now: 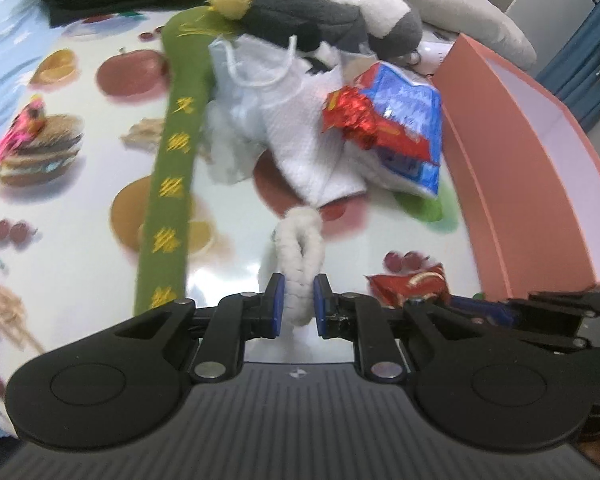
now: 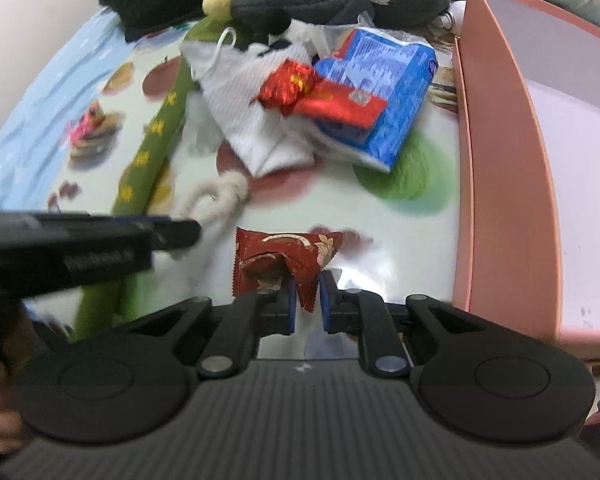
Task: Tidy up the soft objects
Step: 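Lift the white rope toy with the left tool while the right lifts the red packet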
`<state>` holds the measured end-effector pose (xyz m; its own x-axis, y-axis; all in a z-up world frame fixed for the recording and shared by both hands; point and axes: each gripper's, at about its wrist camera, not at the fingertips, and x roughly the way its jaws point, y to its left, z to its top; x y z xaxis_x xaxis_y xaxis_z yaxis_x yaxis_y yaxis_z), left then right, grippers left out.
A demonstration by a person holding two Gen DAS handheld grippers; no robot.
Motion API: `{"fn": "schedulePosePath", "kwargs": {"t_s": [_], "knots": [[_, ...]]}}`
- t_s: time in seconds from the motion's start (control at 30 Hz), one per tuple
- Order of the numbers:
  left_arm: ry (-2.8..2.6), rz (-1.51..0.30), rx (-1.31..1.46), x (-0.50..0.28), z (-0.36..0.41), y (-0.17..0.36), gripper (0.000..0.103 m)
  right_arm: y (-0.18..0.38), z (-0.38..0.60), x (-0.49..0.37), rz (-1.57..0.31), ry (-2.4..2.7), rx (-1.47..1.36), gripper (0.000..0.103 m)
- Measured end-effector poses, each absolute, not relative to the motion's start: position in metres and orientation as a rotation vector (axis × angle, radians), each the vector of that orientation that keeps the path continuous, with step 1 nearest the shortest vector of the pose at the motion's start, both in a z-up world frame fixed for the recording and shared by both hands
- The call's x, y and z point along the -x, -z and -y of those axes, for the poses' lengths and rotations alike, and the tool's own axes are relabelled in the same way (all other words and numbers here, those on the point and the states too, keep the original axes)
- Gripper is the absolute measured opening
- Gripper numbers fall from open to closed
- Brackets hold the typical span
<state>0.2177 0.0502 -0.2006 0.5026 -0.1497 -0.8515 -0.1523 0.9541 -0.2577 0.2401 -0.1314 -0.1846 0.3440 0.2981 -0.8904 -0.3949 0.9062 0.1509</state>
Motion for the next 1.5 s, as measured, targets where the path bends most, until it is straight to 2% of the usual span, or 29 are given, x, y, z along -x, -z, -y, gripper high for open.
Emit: {"fn": "schedulePosePath", "kwargs": {"t_s": [0.7, 0.73, 0.77, 0.83, 0.87, 0.93, 0.97, 1.03, 1.5], "knots": [[0.061, -1.005, 0.385, -0.164, -0.038, 0.196, 0.020, 0.203, 0.167, -0.188, -1.013, -0.391, 0.001, 0.020], [0.060, -1.008, 0.381, -0.163, -0.037, 0.197, 0.025, 0.203, 0.168, -0.188, -1.007, -0.394, 0.003, 0.022], [0.061, -1.008, 0.379, -0.163, -0.037, 0.197, 0.035, 0.202, 0.170, -0.187, -1.002, -0.391, -0.001, 0.025], [0.066, -1.003, 0.375, -0.160, -0.037, 0.198, 0.051, 0.201, 0.175, -0.186, -0.997, -0.380, -0.026, 0.040], [0.063, -1.001, 0.370, -0.159, -0.037, 0.198, 0.058, 0.201, 0.177, -0.185, -0.994, -0.381, -0.040, 0.044], [0.057, -1.005, 0.362, -0.159, -0.036, 0.198, 0.067, 0.201, 0.180, -0.182, -0.984, -0.386, -0.063, 0.065], [0.057, -1.002, 0.359, -0.159, -0.037, 0.198, 0.069, 0.201, 0.181, -0.181, -0.975, -0.388, -0.070, 0.067], [0.054, -0.999, 0.346, -0.160, -0.037, 0.197, 0.071, 0.201, 0.180, -0.179, -0.956, -0.400, -0.078, 0.072], [0.060, -0.968, 0.287, -0.193, -0.034, 0.199, 0.072, 0.209, 0.158, -0.190, -0.861, -0.420, -0.005, 0.072]]}}
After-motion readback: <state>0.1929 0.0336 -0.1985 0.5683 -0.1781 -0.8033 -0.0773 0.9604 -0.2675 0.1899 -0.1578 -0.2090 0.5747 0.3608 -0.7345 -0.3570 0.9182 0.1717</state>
